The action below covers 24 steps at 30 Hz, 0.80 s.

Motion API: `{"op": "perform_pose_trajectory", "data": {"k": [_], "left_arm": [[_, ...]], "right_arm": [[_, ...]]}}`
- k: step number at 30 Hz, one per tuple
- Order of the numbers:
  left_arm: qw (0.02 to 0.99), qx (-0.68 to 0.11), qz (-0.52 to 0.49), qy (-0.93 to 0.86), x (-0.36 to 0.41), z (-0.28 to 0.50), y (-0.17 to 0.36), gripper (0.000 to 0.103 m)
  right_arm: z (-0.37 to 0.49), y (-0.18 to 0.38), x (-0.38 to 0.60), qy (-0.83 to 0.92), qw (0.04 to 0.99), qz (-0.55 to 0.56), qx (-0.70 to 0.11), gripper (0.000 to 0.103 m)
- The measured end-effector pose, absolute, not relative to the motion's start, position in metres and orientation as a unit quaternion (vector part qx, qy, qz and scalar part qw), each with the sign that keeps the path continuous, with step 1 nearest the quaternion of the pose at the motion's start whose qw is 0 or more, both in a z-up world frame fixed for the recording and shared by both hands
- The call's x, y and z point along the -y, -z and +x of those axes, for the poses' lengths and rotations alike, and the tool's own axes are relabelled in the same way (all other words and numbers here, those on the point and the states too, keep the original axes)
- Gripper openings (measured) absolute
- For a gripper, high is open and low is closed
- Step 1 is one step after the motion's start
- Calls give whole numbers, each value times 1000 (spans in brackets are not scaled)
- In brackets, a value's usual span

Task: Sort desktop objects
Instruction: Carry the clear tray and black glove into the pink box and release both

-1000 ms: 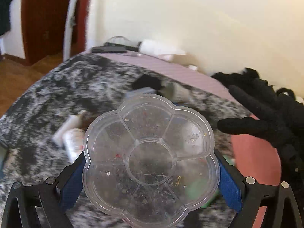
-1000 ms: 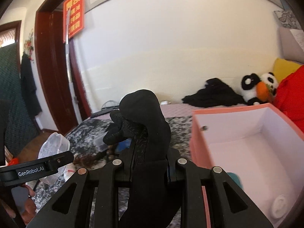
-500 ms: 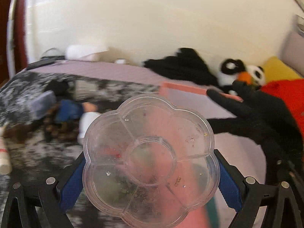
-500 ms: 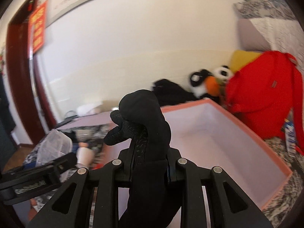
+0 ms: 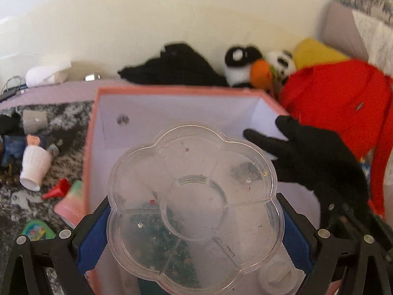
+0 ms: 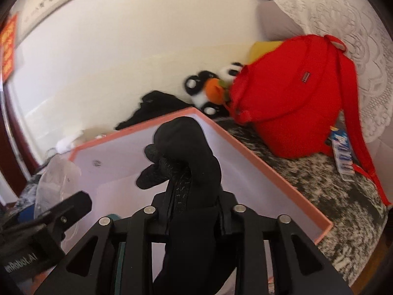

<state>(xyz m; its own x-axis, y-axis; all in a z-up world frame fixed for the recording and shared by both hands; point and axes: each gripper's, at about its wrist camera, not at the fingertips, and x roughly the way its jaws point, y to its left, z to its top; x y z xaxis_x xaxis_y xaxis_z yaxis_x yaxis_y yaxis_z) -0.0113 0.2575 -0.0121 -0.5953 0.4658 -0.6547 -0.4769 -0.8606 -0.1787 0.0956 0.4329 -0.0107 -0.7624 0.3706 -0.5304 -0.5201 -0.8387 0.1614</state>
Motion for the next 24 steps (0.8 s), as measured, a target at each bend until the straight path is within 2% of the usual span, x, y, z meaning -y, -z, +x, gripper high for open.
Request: {"op": "perform_pose_trajectory", "data": {"k": [2,3,8,24], "left_arm": [[268,-9,-371,-889,-259,-13,14,99],[267,-7,-379,-886,-259,-15,15,99],[261,2,-400,-879,-256,-22,20,100],[263,-10,-396,-880,-260,-22,24,100]], "right_arm": [[94,16,-440,-921,248,-251,-163,53],[94,18,-444,-920,251,-248,-170,67],[98,19,-452,-919,254,-230,-197,68],[96,20,-442,-921,259,-221,-187,68]]}}
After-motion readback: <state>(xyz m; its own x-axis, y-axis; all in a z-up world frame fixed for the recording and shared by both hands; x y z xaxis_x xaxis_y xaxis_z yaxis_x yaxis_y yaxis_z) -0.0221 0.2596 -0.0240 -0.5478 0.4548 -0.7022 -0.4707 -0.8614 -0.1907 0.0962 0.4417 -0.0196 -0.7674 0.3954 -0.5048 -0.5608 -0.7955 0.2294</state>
